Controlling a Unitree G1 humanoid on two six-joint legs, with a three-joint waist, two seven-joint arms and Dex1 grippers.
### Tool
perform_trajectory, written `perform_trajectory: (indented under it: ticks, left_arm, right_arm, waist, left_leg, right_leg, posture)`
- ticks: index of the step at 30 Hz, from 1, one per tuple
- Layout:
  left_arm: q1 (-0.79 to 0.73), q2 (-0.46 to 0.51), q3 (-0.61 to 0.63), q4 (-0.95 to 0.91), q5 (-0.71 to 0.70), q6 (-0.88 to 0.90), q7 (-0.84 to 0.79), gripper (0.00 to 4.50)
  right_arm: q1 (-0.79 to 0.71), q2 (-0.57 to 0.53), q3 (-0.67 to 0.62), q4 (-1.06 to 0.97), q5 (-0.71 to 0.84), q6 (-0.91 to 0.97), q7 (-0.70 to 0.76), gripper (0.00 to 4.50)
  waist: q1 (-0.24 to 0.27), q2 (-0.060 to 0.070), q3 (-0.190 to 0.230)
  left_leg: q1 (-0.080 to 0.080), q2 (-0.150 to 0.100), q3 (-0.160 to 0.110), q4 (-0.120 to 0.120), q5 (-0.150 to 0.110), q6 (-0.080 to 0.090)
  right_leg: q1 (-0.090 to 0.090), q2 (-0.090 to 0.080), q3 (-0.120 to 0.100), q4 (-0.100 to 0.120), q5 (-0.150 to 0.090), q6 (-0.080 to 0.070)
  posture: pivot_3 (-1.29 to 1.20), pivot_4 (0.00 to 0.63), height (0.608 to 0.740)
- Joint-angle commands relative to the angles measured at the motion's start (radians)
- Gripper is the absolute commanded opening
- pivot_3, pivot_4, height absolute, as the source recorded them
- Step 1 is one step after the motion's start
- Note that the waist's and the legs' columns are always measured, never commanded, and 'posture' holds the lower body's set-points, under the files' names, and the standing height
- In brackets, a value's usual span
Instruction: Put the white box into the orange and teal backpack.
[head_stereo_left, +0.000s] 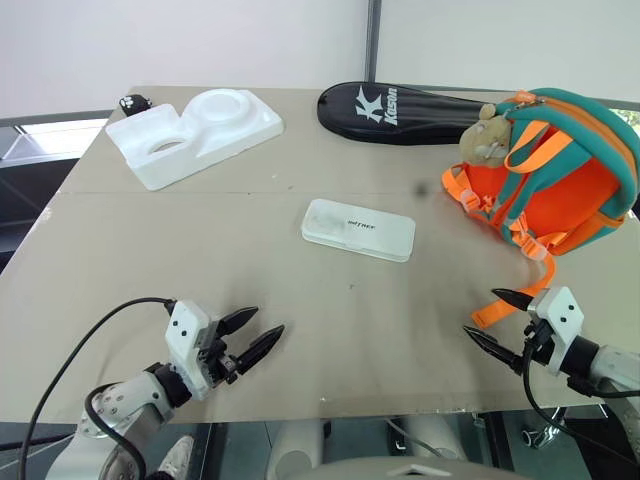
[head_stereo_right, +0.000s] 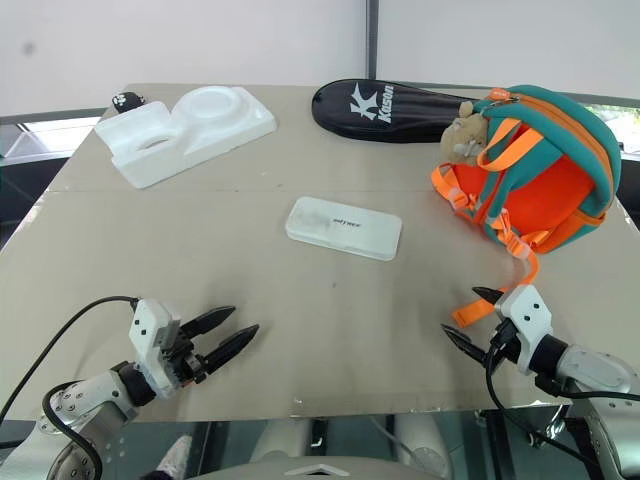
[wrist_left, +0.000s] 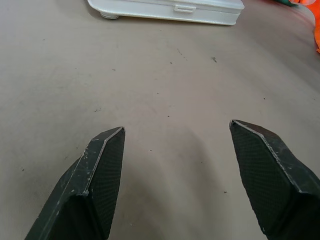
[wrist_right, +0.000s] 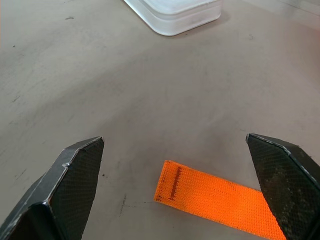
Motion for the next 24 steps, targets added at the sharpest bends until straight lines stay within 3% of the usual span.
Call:
perform_trajectory:
  ticks: [1,7,10,13,16,18,19,21,24]
  left_arm:
    - [-0.055,0.019,0.022,-0.034,-0.021,0.008,0.013,3.39]
    - [-0.156,0.013,0.048,-0.058,-0.052,0.113,0.117,3.39]
    - [-0.313,0.009,0.001,-0.030,-0.072,0.203,0.192,3.39]
    - [-0.387,-0.009,0.002,-0.016,-0.082,0.276,0.265,2.48]
    - [-0.564,-0.024,-0.088,0.098,-0.008,0.316,0.330,1.50]
    - [-0.668,-0.034,-0.113,0.192,0.031,0.353,0.374,0.54]
    - [-0.702,-0.037,-0.117,0.226,0.047,0.367,0.390,0.03]
    - [-0.775,-0.048,-0.136,0.300,0.075,0.369,0.401,0.00]
    - [-0.861,-0.068,-0.187,0.399,0.119,0.372,0.395,0.00]
  right_arm:
    - [-0.026,0.034,-0.025,-0.071,0.041,0.028,-0.053,4.50]
    - [-0.127,0.136,0.031,-0.210,0.061,0.196,-0.247,4.50]
    - [-0.297,0.170,0.086,-0.122,0.015,0.274,-0.333,4.50]
    - [-0.351,0.225,0.117,-0.102,-0.024,0.322,-0.422,3.10]
    - [-0.457,0.267,0.171,0.022,-0.112,0.329,-0.496,2.06]
    - [-0.502,0.279,0.198,0.083,-0.164,0.336,-0.529,1.19]
    - [-0.511,0.282,0.208,0.092,-0.179,0.342,-0.537,0.53]
    - [-0.539,0.301,0.216,0.114,-0.194,0.349,-0.556,0.10]
    - [-0.576,0.311,0.250,0.142,-0.223,0.349,-0.545,0.10]
  waist:
    - [0.001,0.000,0.000]
    - [-0.002,0.000,-0.002]
    - [-0.002,0.000,0.000]
    - [0.004,-0.001,-0.002]
    - [0.005,-0.001,-0.001]
    - [0.007,-0.001,0.000]
    - [0.004,-0.001,0.000]
    - [0.000,-0.001,0.000]
    - [-0.003,-0.001,0.000]
  left_leg:
    - [0.000,0.000,0.000,0.000,0.000,0.000]
    - [0.000,0.002,-0.001,0.000,0.000,0.000]
    - [-0.001,-0.001,0.000,0.000,0.000,0.000]
    - [-0.001,-0.004,0.000,0.001,0.000,0.000]
    - [-0.001,-0.004,0.000,-0.001,0.000,0.000]
    - [-0.002,-0.005,-0.001,0.000,0.000,0.000]
    - [-0.002,-0.005,-0.001,0.001,0.000,0.000]
    - [-0.002,-0.005,0.000,0.001,0.000,0.000]
    - [-0.002,-0.005,0.000,0.000,0.000,0.000]
  right_leg:
    - [0.000,0.000,0.000,0.000,0.000,0.000]
    - [0.000,0.001,-0.002,0.001,0.000,0.000]
    - [-0.001,0.001,0.000,0.001,0.003,-0.004]
    - [0.000,0.001,-0.002,0.002,0.003,-0.004]
    - [0.000,0.002,-0.002,0.002,0.003,-0.003]
    - [0.000,0.003,-0.003,0.002,0.003,-0.003]
    - [0.000,0.003,-0.002,0.002,0.003,-0.003]
    - [0.001,0.003,-0.001,0.003,0.005,0.000]
    - [0.000,0.003,-0.001,0.003,0.005,0.001]
  posture:
    - [0.00,0.150,0.740]
    - [0.00,0.150,0.740]
    - [0.00,0.150,0.740]
    - [0.00,0.150,0.740]
    - [0.00,0.150,0.740]
    - [0.00,0.150,0.740]
    - [0.00,0.150,0.740]
    - [0.00,0.150,0.740]
    - [0.00,0.150,0.740]
